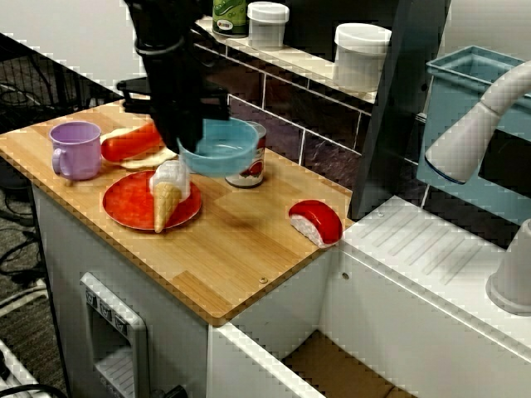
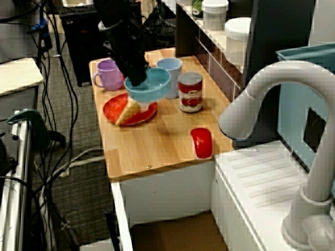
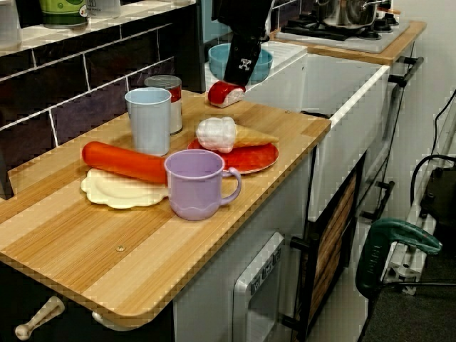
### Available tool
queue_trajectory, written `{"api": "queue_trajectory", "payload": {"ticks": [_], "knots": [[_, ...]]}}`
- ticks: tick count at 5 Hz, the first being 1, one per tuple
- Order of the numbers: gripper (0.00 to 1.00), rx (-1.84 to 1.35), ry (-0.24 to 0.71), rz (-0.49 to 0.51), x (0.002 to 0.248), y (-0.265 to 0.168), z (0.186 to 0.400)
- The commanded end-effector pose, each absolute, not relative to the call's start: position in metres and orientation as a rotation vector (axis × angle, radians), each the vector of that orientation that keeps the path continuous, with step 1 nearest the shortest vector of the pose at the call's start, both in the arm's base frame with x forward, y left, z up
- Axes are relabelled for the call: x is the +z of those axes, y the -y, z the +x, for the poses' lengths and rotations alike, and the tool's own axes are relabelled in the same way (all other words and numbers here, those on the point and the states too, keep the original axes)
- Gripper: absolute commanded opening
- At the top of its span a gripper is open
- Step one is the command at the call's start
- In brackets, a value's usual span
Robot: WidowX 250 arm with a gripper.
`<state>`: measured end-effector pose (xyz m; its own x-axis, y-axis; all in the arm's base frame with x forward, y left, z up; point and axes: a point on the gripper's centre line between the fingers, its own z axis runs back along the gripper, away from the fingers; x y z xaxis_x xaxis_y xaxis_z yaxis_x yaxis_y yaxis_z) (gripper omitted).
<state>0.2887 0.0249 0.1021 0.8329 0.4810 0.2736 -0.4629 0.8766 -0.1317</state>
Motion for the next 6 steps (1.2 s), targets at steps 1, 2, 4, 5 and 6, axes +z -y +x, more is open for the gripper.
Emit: {"api": "queue_trajectory", "payload": {"ticks": [1,2,4,5,6], "knots": [[0.0,0.574,0.359,-0.112,0.126,-0.05,0.293],[0.0,0.585,0.364,-0.121,0.131,-0.039,0.307],[0.0,0.612,0.355,-0.115,0.132,-0.029,0.337],[0.0,0.617,0.345,-0.102,0.131,-0.035,0.35],[0.0,0.627,0.347,-0.097,0.133,-0.043,0.356]]}}
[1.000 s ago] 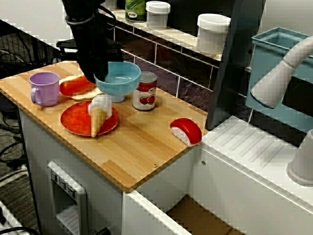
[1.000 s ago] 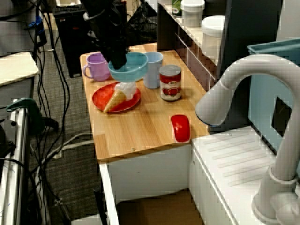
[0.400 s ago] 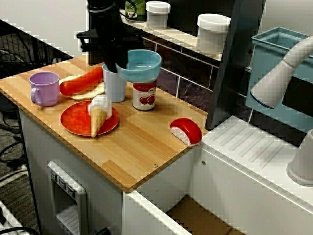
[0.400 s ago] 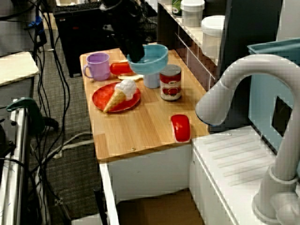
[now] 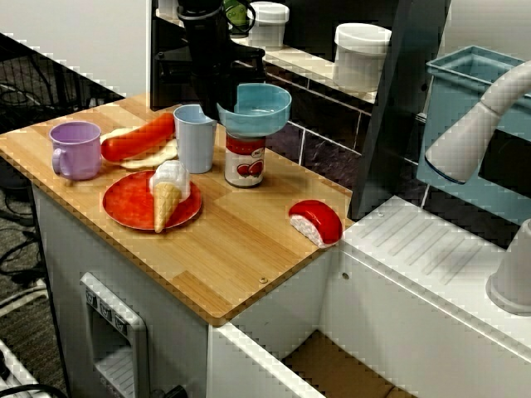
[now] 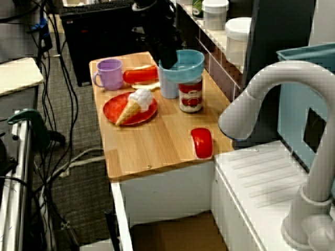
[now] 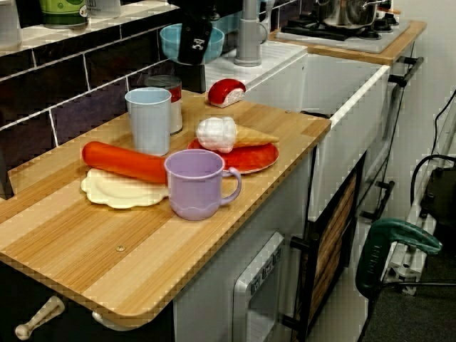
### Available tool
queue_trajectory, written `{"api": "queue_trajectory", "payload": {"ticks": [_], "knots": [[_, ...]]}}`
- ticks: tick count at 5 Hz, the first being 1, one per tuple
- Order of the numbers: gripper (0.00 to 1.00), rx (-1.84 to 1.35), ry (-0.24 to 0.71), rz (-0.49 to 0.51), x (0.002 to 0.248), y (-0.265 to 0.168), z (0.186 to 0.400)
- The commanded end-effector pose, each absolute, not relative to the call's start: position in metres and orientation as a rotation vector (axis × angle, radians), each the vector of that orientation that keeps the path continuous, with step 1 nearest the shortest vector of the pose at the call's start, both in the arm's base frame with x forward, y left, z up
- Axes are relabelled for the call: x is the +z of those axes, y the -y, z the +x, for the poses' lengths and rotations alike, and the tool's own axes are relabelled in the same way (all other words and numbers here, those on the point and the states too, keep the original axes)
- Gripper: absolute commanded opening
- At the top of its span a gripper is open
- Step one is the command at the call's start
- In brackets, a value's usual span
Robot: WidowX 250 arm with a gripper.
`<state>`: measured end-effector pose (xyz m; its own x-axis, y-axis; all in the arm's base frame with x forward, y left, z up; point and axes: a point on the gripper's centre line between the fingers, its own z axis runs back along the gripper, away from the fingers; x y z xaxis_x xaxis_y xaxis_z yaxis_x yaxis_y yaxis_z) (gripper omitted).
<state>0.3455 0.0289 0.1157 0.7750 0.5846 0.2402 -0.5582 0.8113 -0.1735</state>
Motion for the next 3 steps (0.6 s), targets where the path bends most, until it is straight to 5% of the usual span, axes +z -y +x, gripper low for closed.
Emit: {"api": "queue_trajectory", "payload": {"ticks": [1,3], "knots": [[0.0,0.644,0.351,-0.095,0.135,-0.051,0.362],[0.0,0.659,0.369,-0.084,0.134,-0.062,0.367]]}}
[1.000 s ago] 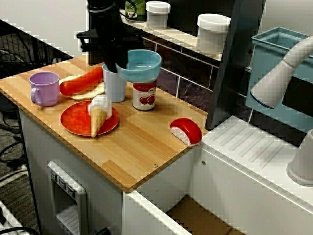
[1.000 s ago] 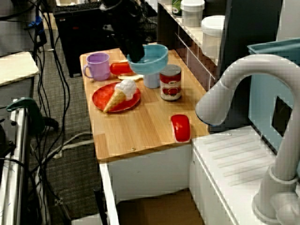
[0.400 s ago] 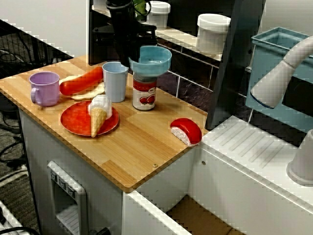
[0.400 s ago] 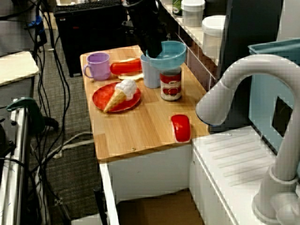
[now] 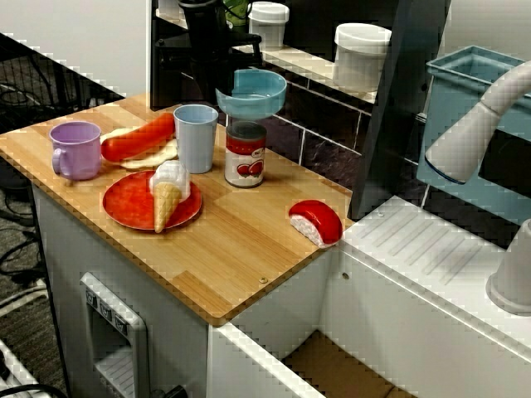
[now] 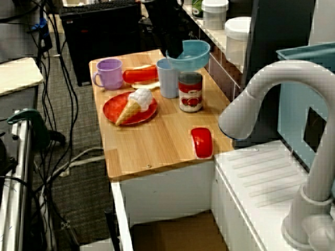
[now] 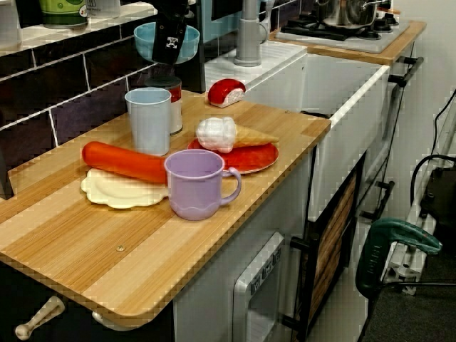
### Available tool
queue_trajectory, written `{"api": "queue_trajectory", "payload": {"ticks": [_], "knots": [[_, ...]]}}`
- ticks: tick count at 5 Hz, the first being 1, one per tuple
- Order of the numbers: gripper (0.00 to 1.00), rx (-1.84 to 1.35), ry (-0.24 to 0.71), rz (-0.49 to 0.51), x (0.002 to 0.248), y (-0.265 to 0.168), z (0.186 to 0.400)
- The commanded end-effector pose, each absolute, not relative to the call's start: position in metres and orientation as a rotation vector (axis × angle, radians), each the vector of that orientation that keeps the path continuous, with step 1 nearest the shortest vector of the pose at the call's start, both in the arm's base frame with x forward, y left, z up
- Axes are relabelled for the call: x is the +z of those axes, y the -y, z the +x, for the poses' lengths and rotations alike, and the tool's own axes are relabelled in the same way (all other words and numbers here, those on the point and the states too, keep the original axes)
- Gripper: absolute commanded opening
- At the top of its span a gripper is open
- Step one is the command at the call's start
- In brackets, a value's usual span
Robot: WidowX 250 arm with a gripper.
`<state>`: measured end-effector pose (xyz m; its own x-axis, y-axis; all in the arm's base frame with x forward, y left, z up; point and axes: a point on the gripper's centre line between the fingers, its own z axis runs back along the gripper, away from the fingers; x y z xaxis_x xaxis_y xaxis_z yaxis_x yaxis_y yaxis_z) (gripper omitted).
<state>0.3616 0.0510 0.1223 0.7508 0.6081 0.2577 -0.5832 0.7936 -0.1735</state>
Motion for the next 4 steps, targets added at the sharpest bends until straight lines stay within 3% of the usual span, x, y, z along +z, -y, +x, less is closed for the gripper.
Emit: {"api": "queue_trajectory", "payload": {"ticks": [1,4], "knots": [[0.0,0.661,0.372,-0.074,0.129,-0.061,0.369],[0.0,0.637,0.35,-0.068,0.118,-0.047,0.366]]}}
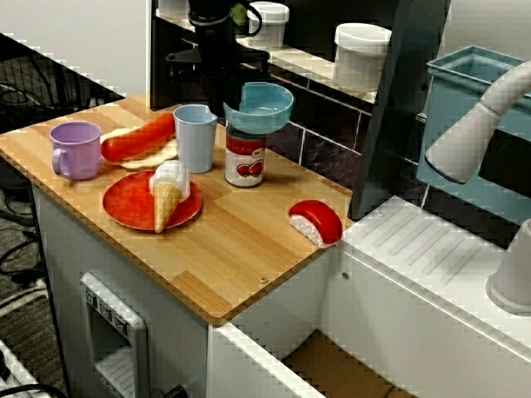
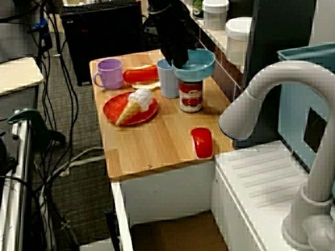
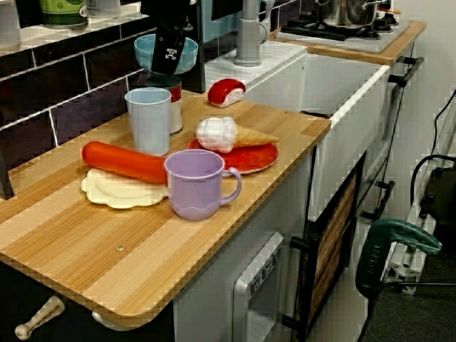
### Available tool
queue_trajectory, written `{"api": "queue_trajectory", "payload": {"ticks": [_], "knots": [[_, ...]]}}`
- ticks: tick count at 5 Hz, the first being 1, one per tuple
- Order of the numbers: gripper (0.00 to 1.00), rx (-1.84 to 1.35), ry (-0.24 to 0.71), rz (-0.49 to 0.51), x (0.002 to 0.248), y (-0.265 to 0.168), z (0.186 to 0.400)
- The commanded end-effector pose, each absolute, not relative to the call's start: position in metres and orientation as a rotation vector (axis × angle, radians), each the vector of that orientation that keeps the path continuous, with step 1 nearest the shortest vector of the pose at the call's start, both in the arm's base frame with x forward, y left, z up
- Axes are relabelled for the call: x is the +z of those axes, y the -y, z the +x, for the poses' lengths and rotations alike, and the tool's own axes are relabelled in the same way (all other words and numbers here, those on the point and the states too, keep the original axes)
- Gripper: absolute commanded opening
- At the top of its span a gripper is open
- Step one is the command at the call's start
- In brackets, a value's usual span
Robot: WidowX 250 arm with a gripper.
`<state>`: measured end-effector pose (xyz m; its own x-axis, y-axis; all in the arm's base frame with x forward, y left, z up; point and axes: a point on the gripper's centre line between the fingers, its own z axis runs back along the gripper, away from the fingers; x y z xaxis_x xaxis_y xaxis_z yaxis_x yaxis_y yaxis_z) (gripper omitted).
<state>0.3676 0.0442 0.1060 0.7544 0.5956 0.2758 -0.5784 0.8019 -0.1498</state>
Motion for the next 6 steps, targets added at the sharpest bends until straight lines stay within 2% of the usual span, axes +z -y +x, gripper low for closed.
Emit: {"api": "queue_trajectory", "payload": {"ticks": [1,4,5,6], "knots": [[0.0,0.635,0.342,-0.06,0.1141,-0.0464,0.3662],[0.0,0.631,0.34,-0.043,0.1109,-0.0463,0.365],[0.66,0.633,0.337,-0.041,0.1105,-0.0469,0.3654],[1.0,0.631,0.331,-0.04,0.1092,-0.0472,0.3659]]}}
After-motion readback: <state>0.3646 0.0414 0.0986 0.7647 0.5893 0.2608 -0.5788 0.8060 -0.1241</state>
